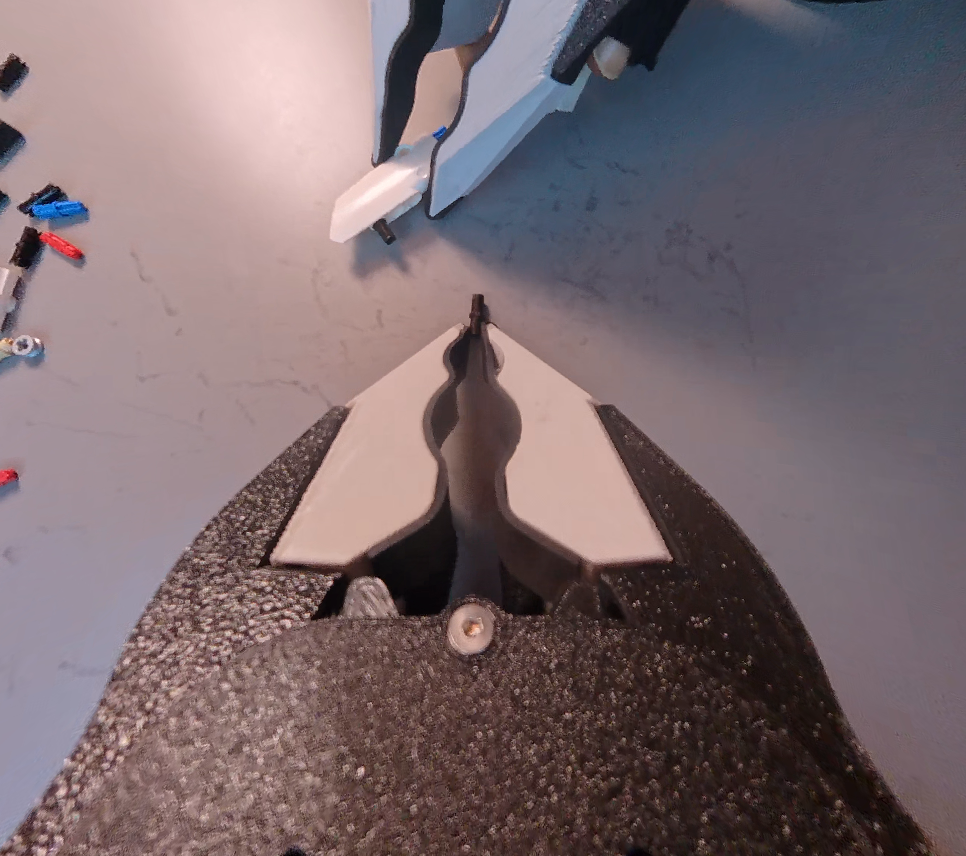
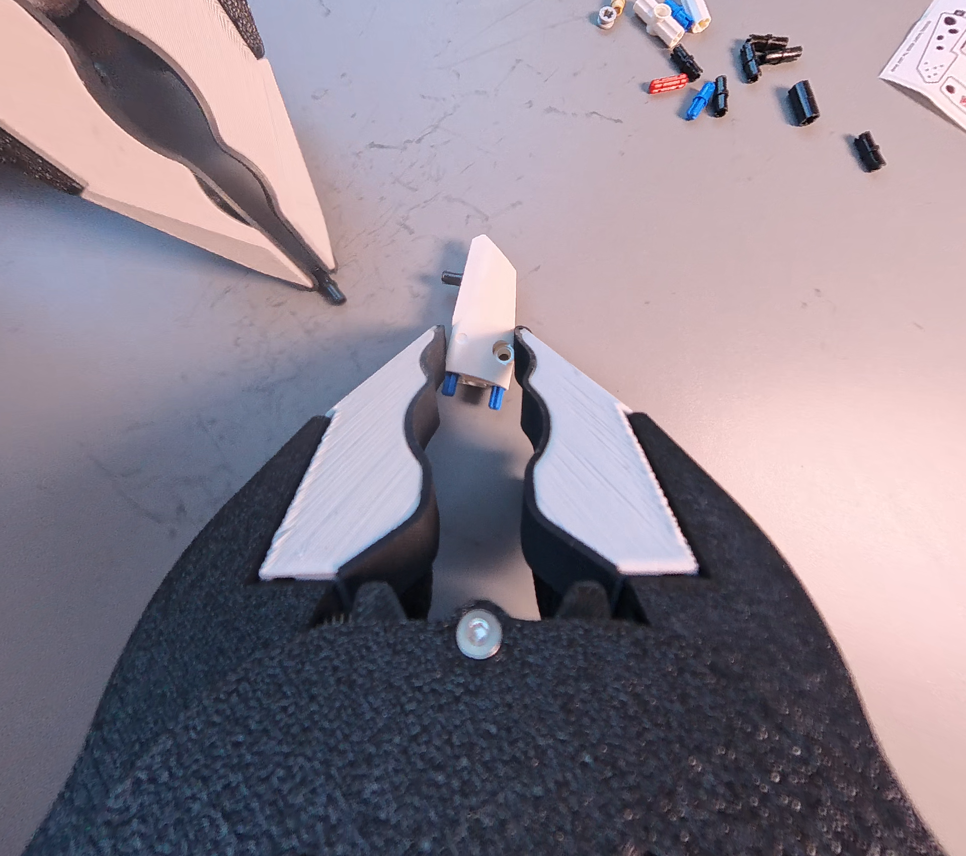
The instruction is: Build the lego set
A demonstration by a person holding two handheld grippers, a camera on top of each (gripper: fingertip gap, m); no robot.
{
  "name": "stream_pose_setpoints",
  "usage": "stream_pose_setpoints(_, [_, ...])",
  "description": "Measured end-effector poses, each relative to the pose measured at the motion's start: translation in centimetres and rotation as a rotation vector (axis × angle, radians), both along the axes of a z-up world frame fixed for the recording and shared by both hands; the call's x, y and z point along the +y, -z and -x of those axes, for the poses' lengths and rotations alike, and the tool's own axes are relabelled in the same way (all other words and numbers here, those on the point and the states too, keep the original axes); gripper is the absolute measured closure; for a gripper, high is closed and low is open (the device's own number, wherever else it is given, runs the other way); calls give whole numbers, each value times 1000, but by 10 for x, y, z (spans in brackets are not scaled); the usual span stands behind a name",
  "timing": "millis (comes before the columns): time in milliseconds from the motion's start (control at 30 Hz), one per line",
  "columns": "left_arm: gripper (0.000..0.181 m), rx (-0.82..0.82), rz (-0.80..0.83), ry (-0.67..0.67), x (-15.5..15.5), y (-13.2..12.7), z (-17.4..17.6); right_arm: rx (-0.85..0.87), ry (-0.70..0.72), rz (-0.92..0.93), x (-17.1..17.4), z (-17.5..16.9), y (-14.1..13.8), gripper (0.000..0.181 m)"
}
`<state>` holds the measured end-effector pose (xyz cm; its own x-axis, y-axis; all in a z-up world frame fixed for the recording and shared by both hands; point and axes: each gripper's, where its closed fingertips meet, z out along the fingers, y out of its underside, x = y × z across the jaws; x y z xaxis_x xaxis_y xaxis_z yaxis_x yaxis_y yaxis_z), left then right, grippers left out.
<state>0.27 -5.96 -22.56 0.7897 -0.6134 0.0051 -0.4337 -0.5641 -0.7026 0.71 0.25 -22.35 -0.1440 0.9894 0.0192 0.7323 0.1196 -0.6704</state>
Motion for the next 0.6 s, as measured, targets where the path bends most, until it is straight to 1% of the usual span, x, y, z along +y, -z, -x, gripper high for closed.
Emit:
stream_pose_setpoints(100, [178,10,-20,-76,12,-2,5,-1,11,4,0,0,0,156])
stream_pose_setpoints(133, [178,-12,-24,-93,16,-4,5,-4,16,2,1,0,0,156])
stream_pose_setpoints(200, [178,-52,-10,-110,21,-6,0,-12,22,-7,0,0,1,156])
stream_pose_setpoints(233, [178,-46,-5,-118,22,-4,0,-14,25,-10,0,0,1,156])
stream_pose_setpoints(333, [178,-32,-3,-123,24,0,-3,-18,27,-15,0,-1,1,155])
stream_pose_setpoints(467, [178,-40,-1,-130,24,0,-3,-21,-25,28,-7,-4,0,141])
stream_pose_setpoints(600, [178,-29,-10,-137,25,0,-2,-35,-47,42,-2,-12,1,142])
